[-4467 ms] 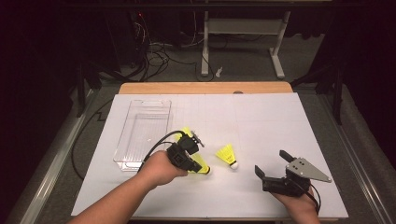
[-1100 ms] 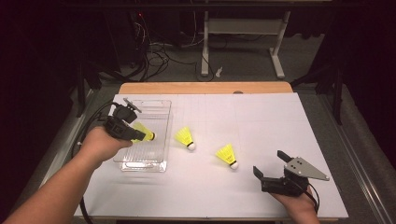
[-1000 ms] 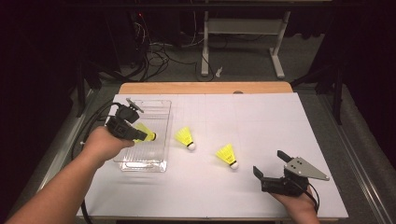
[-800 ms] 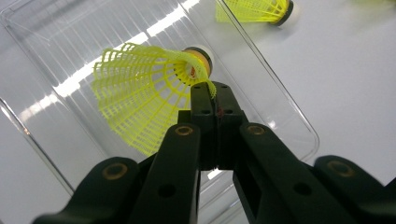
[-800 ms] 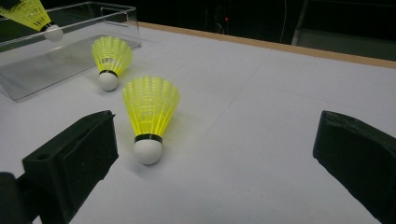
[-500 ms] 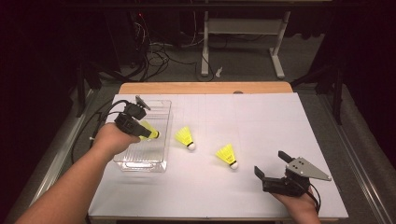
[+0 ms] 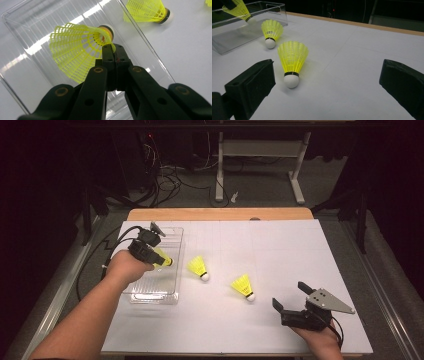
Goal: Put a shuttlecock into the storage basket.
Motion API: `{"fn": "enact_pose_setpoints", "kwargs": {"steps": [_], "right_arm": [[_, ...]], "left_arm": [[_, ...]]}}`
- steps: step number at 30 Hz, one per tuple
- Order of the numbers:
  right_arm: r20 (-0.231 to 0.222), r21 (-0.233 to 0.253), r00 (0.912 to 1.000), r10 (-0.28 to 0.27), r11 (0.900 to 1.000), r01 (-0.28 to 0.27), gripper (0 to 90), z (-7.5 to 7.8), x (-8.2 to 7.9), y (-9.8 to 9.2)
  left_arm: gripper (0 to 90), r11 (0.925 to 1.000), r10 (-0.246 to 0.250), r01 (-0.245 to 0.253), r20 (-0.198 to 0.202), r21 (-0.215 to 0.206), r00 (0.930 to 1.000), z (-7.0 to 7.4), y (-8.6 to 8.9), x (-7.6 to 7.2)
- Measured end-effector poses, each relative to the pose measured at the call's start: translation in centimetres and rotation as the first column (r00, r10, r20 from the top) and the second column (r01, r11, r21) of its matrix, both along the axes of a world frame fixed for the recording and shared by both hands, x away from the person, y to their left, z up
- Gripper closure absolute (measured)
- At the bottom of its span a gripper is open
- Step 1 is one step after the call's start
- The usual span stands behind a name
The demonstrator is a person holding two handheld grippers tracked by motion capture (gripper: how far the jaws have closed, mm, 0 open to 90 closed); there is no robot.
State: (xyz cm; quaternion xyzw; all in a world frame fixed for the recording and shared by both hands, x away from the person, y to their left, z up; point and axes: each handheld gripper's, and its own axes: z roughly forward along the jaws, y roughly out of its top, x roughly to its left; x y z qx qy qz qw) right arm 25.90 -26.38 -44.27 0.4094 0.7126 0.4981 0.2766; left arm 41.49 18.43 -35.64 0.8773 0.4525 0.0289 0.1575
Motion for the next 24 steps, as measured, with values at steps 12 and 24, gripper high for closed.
{"fn": "enact_pose_setpoints", "kwargs": {"steps": [12,24], "right_arm": [[-0.002,0.001,1.0000,0.003,1.000,-0.003,1.1,0.0,0.1,0.0],[-0.002,0.004,1.0000,0.004,1.000,-0.004,1.0,0.0,0.0,0.0]], "left_arm": [[89.6,0.9997,0.016,-0.016,0.008,0.016,0.9998,-0.1,-0.8,1.3],[89.6,0.9991,0.032,-0.032,0.003,0.026,0.9995,-1.0,-1.6,2.4]]}}
